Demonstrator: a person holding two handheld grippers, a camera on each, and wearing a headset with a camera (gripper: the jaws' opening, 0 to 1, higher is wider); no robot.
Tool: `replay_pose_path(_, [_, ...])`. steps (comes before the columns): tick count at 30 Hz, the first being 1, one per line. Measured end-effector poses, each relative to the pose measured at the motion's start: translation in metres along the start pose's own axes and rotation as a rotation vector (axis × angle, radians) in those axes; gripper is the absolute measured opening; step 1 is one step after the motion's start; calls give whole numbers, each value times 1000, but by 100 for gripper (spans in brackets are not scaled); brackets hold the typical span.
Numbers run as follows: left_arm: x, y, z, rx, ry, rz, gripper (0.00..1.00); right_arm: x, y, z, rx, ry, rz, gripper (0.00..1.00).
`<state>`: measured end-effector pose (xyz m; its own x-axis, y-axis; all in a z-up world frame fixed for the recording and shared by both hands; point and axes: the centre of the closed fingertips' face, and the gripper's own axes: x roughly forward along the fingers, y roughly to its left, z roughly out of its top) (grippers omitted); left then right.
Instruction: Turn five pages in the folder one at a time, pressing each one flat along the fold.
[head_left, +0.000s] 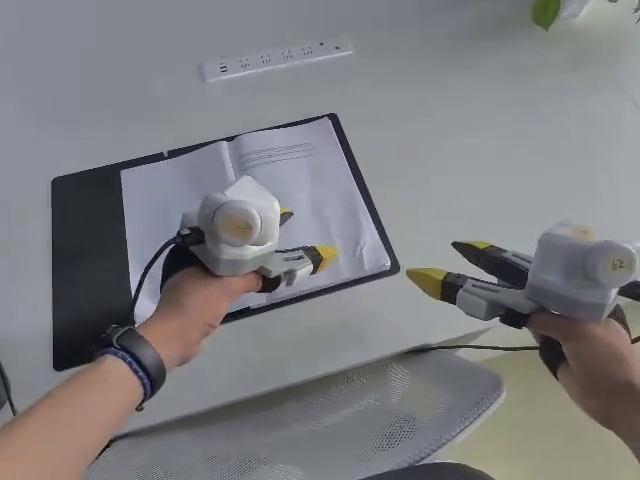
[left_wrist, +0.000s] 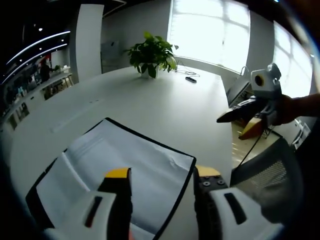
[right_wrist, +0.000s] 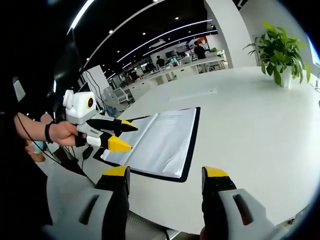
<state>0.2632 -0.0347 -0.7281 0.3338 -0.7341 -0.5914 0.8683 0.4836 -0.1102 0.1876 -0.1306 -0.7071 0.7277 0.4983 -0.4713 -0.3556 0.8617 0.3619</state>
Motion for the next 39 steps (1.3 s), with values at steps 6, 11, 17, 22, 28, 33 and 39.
replay_pose_path(6, [31,-12,-8,-31,26,-7,44,0,0,-4,-18,17,-1,60])
replay_pose_path(11, [53,-10,-18,-77,40,7,41,-1,-1,-4,-20,16,-3,62])
replay_pose_path(17, [67,-19,-27,-68,64,20,36,-3,-4,-5,-10,13,-11,62])
replay_pose_path(22, [71,-21,-31,-37,69,45,31,-7,-7,-6,4,9,-19,62])
replay_pose_path(28, [78,-30,-39,-9,73,58,28,-11,-9,-9,18,11,-29,62])
replay_pose_path(33, [80,-21,-41,28,47,122,21,-14,-11,-10,32,9,-38,62])
replay_pose_path(39, [81,-19,-41,59,37,142,18,-15,-14,-11,43,6,-44,62])
